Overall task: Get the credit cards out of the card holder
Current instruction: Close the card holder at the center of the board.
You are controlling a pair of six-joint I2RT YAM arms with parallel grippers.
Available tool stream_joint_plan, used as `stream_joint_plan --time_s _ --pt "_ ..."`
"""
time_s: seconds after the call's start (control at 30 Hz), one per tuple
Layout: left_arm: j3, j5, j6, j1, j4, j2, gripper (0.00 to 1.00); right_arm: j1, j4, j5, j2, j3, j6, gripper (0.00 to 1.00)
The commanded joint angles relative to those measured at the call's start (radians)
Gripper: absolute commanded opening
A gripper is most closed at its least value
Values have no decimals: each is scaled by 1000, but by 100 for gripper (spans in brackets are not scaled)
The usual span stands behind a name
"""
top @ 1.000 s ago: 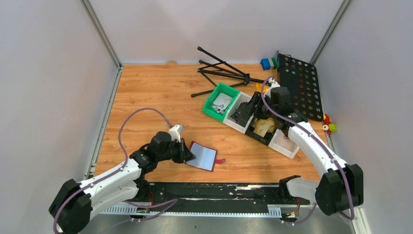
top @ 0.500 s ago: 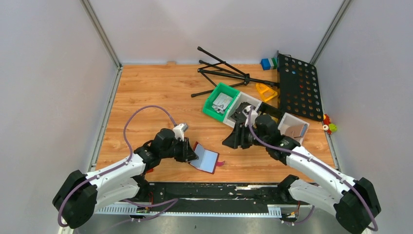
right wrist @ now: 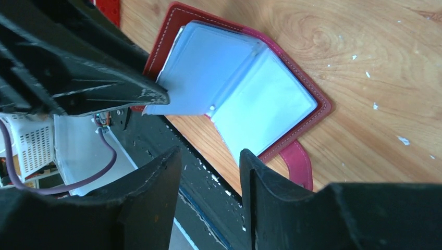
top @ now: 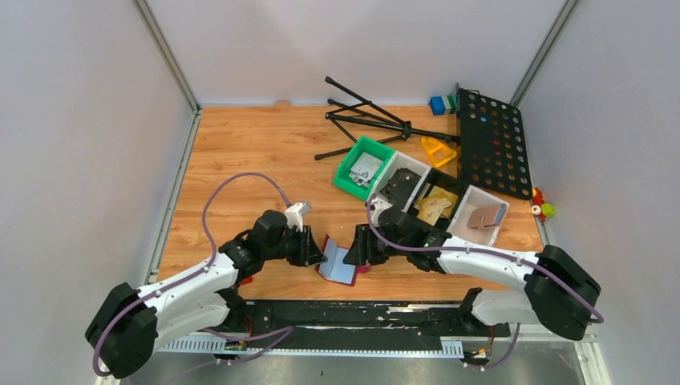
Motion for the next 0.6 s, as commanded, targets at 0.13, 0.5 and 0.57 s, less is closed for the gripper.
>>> stream_joint_plan --time_s 0.13,0.5,0.57 --pt "26 26 2 3 -3 -52 35 32 115 54 114 5 45 43" --pt "9 71 -20 3 48 -22 9 42 153 57 246 11 45 41" --pt "9 73 -22 3 48 -24 7 42 170 66 275 5 48 40"
